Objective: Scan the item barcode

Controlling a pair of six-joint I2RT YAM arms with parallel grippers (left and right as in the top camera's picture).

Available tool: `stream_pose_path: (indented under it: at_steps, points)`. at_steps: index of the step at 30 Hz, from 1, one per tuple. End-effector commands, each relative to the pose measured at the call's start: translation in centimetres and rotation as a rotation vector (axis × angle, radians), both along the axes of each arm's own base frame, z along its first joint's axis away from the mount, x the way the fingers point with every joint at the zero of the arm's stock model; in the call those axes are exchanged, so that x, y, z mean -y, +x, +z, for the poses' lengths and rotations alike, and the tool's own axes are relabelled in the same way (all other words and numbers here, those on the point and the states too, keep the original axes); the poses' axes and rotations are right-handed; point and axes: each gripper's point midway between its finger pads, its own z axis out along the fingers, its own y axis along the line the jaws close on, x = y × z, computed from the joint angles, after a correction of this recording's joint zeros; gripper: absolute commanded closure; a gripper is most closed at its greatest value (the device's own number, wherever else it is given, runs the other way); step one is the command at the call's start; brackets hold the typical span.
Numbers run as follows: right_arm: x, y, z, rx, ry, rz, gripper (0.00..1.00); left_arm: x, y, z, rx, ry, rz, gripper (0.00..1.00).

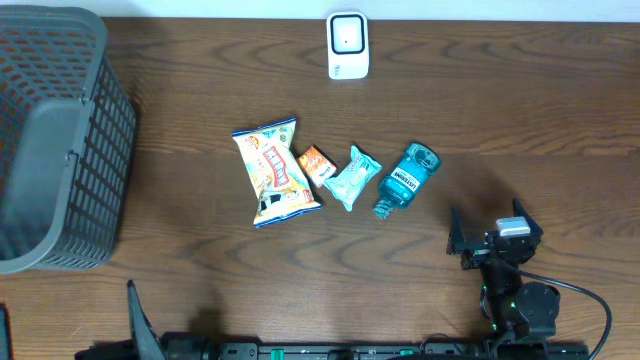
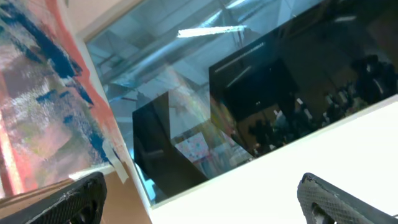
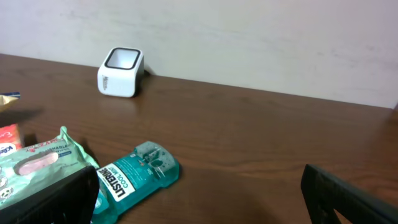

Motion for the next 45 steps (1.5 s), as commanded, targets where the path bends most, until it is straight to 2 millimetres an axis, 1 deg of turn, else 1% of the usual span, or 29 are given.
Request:
stream_pose_path:
  at_steps: [1,6,10,14,20,23,25,26,28,30,35,38,39,41,45]
  points:
    - [0.0,0.0,-0.1,-0.002,0.012,0.0,0.01,0.2,0.0,0.0,0.0,-0.01,-0.017,0.02]
    - [0.0,0.0,-0.1,-0.002,0.012,0.0,0.01,0.2,0.0,-0.1,-0.002,-0.011,-0.017,0.02]
    - [0.0,0.0,-0.1,-0.002,0.012,0.0,0.01,0.2,0.4,-0.6,-0.024,-0.032,-0.03,0.02]
    - [0.0,0.0,-0.1,-0.002,0.012,0.0,0.01,0.3,1.8,-1.8,-0.067,-0.123,-0.083,0.02]
    - [0.0,0.0,-0.1,-0.002,0.012,0.0,0.01,0.3,4.2,-4.0,-0.135,-0.437,-0.248,0.02]
    - [-0.7,-0.1,0.1,-0.001,0.041,0.036,0.01,0.4,5.3,-5.2,-0.17,-0.461,-0.251,0.02]
    - [-1.7,-0.2,0.1,-0.013,0.146,0.089,0.01,0.4,5.9,-6.0,-0.199,-0.464,-0.246,0.02]
    - [-2.2,-0.3,0.2,-0.025,0.219,0.112,0.01,0.4,6.2,-6.6,-0.222,-0.484,-0.249,0.02]
    - [-3.4,-0.6,0.4,-0.068,0.434,0.167,0.01,0.5,6.9,-7.9,-0.271,-0.547,-0.264,0.02]
    - [-4.5,-1.0,0.5,-0.114,0.591,0.222,0.01,0.5,7.7,-9.5,-0.327,-0.619,-0.276,0.02]
    - [-6.4,-1.9,0.7,-0.195,0.769,0.324,0.01,0.5,8.9,-12.9,-0.442,-0.76,-0.283,0.02]
    - [-8.2,-2.9,0.9,-0.284,0.889,0.423,0.01,0.6,9.9,-15.0,-0.496,-0.81,-0.274,0.02]
    - [-8.7,-3.3,0.9,-0.31,0.91,0.453,0.01,0.6,10.2,-15.7,-0.511,-0.812,-0.267,0.02]
    - [-9.6,-4.0,0.9,-0.345,0.916,0.513,0.01,0.6,11.2,-17.8,-0.56,-0.818,-0.247,0.02]
    - [-9.7,-4.1,1.0,-0.334,0.877,0.532,0.01,0.8,12.8,-22.1,-0.655,-0.829,-0.209,0.02]
